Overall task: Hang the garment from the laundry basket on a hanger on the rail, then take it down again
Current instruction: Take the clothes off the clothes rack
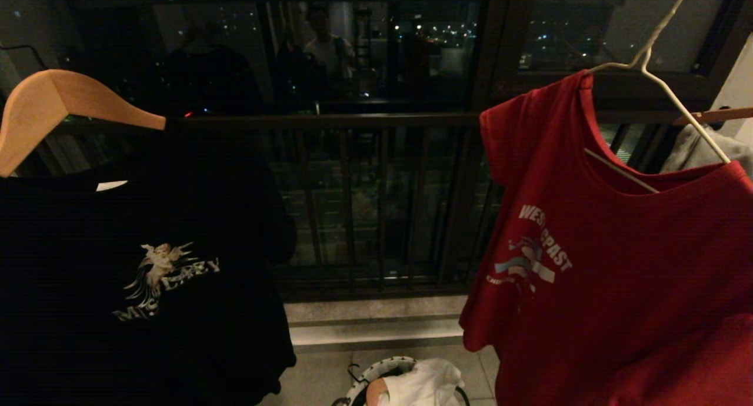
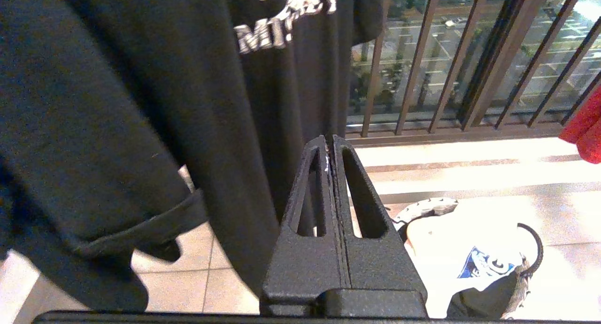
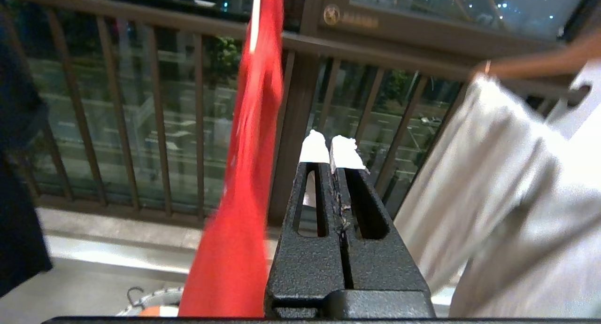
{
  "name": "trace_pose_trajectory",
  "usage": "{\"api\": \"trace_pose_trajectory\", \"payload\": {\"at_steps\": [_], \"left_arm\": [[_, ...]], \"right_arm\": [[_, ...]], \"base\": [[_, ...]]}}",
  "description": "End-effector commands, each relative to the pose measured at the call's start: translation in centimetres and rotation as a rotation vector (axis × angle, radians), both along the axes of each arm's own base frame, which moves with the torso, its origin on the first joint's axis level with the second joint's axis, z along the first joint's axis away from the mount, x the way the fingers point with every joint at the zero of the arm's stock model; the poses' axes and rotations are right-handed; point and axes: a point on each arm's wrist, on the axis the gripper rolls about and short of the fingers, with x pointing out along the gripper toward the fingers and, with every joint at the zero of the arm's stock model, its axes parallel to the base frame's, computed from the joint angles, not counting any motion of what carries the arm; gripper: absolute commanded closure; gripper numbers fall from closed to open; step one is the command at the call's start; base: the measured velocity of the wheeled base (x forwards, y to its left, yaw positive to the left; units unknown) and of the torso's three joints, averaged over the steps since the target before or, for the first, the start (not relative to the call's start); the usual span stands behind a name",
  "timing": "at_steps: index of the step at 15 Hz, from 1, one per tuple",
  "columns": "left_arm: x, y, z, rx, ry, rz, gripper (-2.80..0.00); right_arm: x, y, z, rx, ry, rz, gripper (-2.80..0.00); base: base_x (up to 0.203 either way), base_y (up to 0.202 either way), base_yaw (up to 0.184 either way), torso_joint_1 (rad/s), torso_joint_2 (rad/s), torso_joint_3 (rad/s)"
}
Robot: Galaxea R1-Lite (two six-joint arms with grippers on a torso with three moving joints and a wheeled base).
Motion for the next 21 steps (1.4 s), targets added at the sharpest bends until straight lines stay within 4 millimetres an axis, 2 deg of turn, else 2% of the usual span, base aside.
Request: {"api": "trace_pose_trajectory", "payload": {"at_steps": [1,4,7,9,12,15,16,21], "left_arm": [[0.0,0.0,0.0,0.002,0.003,0.000,0.00],[0.0,0.0,0.0,0.002,0.003,0.000,0.00],[0.0,0.0,0.0,0.002,0.003,0.000,0.00],[0.0,0.0,0.0,0.003,0.003,0.000,0.00],[0.0,0.0,0.0,0.002,0.003,0.000,0.00],[0.0,0.0,0.0,0.003,0.003,0.000,0.00],[0.0,0.0,0.0,0.003,0.003,0.000,0.00],[0.0,0.0,0.0,0.003,0.003,0.000,0.00]], "right_arm": [[5.0,0.0,3.7,-0.010,0.085,0.002,0.00],[8.6,0.1,7.9,-0.042,0.076,0.013,0.00],[9.9,0.7,11.3,-0.060,0.109,0.096,0.00],[11.1,1.4,12.8,-0.066,0.155,0.171,0.00],[13.9,2.4,12.8,-0.081,0.276,0.238,0.00],[15.1,2.7,12.3,-0.086,0.325,0.244,0.00],[15.4,2.7,12.2,-0.093,0.330,0.244,-2.80],[16.8,2.9,11.9,-0.123,0.349,0.238,-2.80]], "base": [[0.000,0.000,0.000,0.000,0.00,0.000],[0.000,0.000,0.000,0.000,0.00,0.000],[0.000,0.000,0.000,0.000,0.00,0.000],[0.000,0.000,0.000,0.000,0.00,0.000],[0.000,0.000,0.000,0.000,0.00,0.000],[0.000,0.000,0.000,0.000,0.00,0.000],[0.000,0.000,0.000,0.000,0.00,0.000],[0.000,0.000,0.000,0.000,0.00,0.000]]}}
